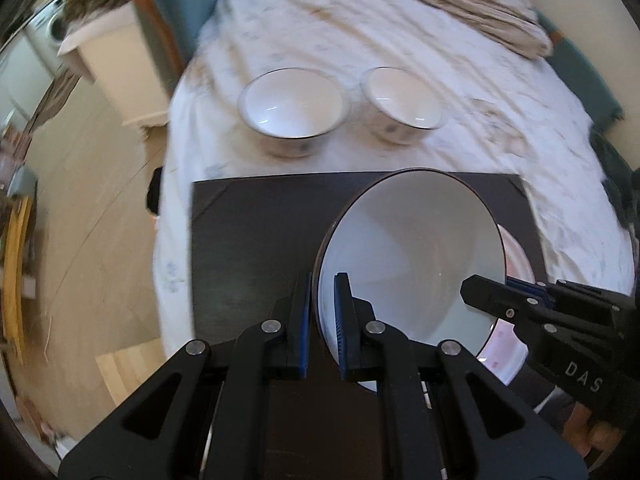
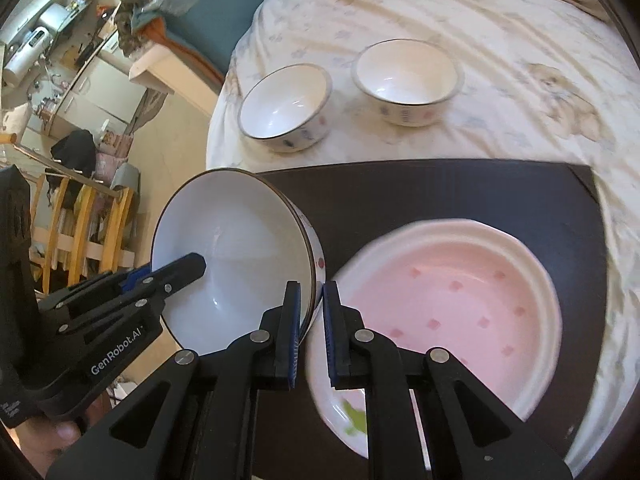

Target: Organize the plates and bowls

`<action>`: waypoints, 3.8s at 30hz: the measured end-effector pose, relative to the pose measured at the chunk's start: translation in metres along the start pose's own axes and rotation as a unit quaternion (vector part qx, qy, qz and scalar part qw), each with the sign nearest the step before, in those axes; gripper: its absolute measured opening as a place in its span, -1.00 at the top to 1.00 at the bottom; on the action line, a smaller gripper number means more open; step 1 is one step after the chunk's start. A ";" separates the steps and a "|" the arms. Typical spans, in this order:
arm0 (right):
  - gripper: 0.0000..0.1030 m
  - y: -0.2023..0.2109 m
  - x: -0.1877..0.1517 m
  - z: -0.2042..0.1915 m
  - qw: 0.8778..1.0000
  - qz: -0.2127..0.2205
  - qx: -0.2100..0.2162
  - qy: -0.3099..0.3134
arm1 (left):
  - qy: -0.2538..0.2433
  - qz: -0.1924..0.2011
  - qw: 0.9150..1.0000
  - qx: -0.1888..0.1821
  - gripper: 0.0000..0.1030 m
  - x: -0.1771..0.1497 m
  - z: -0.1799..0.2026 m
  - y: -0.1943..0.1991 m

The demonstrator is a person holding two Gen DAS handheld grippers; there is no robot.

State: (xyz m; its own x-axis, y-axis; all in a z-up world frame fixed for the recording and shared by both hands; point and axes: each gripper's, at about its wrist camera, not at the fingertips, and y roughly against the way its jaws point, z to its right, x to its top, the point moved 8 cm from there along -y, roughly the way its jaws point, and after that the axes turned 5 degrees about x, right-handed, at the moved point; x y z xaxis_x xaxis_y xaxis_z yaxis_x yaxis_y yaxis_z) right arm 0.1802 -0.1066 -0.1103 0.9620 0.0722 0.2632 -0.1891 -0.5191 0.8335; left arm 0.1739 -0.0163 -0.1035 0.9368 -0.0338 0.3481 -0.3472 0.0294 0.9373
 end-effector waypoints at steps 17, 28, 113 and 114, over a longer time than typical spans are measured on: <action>0.72 0.058 -0.074 0.084 0.999 0.039 0.002 -0.017 | -0.077 0.002 0.997 -0.030 0.84 -0.047 0.092 -0.012; 0.72 0.049 -0.082 0.100 0.998 0.029 0.016 -0.056 | -0.069 0.000 0.997 -0.032 0.84 -0.048 0.095 -0.026; -0.30 0.064 -0.059 0.123 0.990 0.103 -0.011 -0.100 | 0.016 0.044 0.999 0.007 -0.18 -0.027 0.035 -0.011; -0.30 0.063 -0.059 0.122 0.990 0.103 -0.013 -0.097 | 0.015 0.045 0.999 0.010 -0.18 -0.028 0.033 -0.010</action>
State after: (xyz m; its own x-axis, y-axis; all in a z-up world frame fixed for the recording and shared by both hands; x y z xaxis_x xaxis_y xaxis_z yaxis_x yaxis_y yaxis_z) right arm 0.1360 -0.2478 -0.1326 0.9219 -0.1990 0.3324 -0.3873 -0.4844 0.7844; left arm 0.1501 -0.0485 -0.1218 0.9023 -0.0014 0.4312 -0.4312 0.0112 0.9022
